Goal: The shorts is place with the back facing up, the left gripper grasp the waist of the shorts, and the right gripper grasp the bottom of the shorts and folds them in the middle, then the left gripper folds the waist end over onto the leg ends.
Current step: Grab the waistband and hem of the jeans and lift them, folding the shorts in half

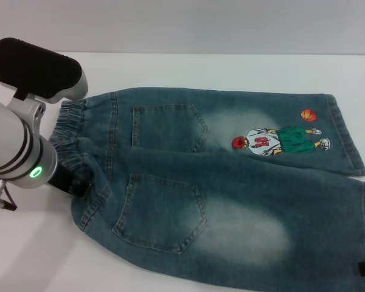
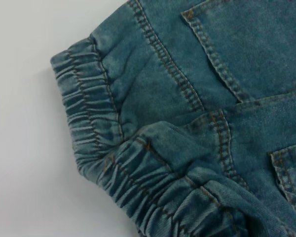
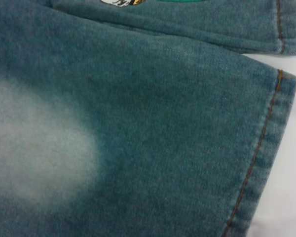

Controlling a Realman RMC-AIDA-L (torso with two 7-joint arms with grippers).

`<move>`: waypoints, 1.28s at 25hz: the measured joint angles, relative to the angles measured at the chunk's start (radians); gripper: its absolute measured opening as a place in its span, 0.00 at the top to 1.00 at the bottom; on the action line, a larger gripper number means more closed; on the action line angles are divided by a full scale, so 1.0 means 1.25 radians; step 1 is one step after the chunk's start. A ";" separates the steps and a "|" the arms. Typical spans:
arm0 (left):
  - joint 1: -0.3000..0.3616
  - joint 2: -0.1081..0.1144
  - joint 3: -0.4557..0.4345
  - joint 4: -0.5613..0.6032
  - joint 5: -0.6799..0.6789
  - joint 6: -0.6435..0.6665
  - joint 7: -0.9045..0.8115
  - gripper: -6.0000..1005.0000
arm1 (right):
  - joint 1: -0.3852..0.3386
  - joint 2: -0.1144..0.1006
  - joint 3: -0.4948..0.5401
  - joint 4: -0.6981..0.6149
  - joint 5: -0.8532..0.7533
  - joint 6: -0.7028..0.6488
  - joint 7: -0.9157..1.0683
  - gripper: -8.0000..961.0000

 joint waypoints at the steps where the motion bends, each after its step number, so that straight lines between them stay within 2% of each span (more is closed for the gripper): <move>1: 0.000 0.000 0.000 0.000 0.000 0.000 0.000 0.78 | -0.001 0.000 0.000 0.001 0.000 0.000 0.000 0.27; 32: 0.004 -0.001 0.001 0.001 -0.001 0.002 0.009 0.78 | 0.007 0.000 -0.048 0.045 0.010 -0.017 0.007 0.28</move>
